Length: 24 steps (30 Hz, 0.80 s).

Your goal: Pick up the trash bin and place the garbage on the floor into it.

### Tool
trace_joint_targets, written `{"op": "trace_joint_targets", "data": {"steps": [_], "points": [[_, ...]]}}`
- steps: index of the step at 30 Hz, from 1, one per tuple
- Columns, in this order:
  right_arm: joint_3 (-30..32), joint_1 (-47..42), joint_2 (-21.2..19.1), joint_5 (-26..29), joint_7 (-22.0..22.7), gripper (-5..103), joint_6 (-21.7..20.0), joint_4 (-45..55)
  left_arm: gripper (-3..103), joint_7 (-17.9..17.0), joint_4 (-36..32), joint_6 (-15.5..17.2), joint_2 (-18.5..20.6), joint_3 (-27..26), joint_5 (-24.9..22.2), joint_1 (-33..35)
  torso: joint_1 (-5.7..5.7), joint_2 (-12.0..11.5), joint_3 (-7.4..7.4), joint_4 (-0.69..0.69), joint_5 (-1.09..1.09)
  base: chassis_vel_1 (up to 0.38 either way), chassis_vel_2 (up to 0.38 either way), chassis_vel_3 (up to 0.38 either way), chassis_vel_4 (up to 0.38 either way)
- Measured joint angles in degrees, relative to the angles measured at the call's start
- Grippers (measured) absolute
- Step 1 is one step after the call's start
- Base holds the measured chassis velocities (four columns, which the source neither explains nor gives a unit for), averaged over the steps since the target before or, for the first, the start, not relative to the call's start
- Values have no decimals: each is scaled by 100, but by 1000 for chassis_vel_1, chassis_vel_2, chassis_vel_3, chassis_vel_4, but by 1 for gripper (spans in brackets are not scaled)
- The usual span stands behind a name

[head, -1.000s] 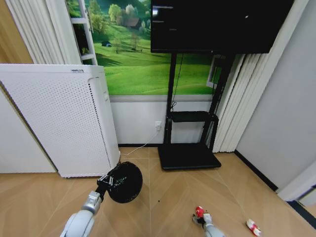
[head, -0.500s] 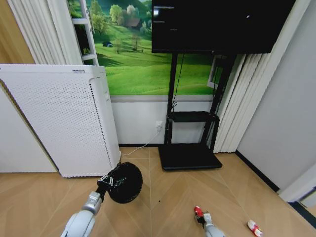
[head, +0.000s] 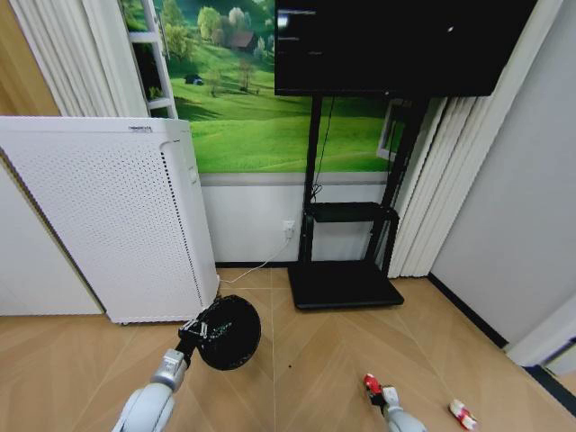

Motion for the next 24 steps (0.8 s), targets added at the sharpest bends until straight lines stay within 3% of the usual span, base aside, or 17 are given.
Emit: {"op": "trace_joint_targets", "data": {"steps": [4,9,14,20,24], "points": [[250,-413,-269,185,-2,47,-17,754,6,0,3,0,1,59,14,-38,0,0,-1,-1,0,0,0,0,0],[630,-1196,-731,610,74,47,-105,2502,6,-1,40,0,-16,163,49,-118,-1,1,-1,-1,-3,0,0,0,0],[783,-1451,-913,711,141,47,-116,3434,6,-2,33,0,-79,170,95,-102,-1,1,-1,2,-1,0,0,0,0],[1048,-1906,-1102,687,-157,47,335,5000,6,-12,50,0,-123,255,130,-208,-1,2,-1,1,-2,0,0,0,0],[1049,-1979,-1120,626,-291,47,495,5254,6,-14,51,2,-125,280,133,-248,-1,2,-1,1,0,0,0,0,0]]}}
